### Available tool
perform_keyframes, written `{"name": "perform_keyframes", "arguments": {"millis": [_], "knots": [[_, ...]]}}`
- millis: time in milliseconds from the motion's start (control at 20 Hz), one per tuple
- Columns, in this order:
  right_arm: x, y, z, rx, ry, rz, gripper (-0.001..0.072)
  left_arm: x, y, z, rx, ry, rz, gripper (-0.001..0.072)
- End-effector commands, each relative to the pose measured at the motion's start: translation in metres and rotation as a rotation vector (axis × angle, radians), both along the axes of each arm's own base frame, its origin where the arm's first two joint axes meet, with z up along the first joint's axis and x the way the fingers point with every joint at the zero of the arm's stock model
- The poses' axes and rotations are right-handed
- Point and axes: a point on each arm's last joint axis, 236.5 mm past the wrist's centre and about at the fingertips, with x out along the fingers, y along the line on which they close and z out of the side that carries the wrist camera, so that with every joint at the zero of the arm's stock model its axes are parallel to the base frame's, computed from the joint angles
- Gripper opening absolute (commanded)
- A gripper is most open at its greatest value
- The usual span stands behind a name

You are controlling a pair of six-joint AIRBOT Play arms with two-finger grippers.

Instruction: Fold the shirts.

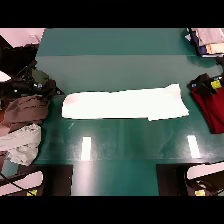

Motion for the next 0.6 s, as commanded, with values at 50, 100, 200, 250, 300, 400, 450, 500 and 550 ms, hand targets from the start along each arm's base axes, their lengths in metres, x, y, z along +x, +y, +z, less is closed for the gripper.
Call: {"name": "perform_keyframes", "arguments": {"millis": [50,100,200,250,300,400,450,500,550], "knots": [[-0.008,-0.006,-0.036,0.066,0.057,0.036,0.06,-0.027,-0.011,-0.011,-0.032,0.09,-0.063,0.0033],[-0.009,-0.005,-0.046,0.078,0.073,0.045,0.06,-0.031,-0.012,-0.015,-0.037,0.106,-0.067,0.0033],[-0.01,-0.002,-0.061,0.102,0.084,0.072,0.06,-0.039,-0.014,-0.023,-0.046,0.138,-0.067,0.0033],[-0.008,0.001,-0.064,0.123,0.071,0.086,0.0599,-0.041,-0.014,-0.025,-0.049,0.149,-0.063,0.0033],[-0.005,0.004,-0.066,0.144,0.058,0.095,0.0599,-0.042,-0.014,-0.026,-0.049,0.152,-0.062,0.0032],[-0.005,0.009,-0.073,0.163,0.06,0.113,0.0599,-0.041,-0.014,-0.026,-0.053,0.151,-0.06,0.0025],[-0.004,0.014,-0.074,0.181,0.053,0.125,0.0598,-0.041,-0.015,-0.026,-0.055,0.15,-0.06,0.0025],[-0.004,0.02,-0.075,0.194,0.045,0.15,0.0598,-0.04,-0.014,-0.025,-0.055,0.146,-0.055,0.0025],[-0.004,0.028,-0.074,0.215,0.035,0.181,0.0598,-0.039,-0.014,-0.025,-0.054,0.143,-0.053,0.0025]]}}
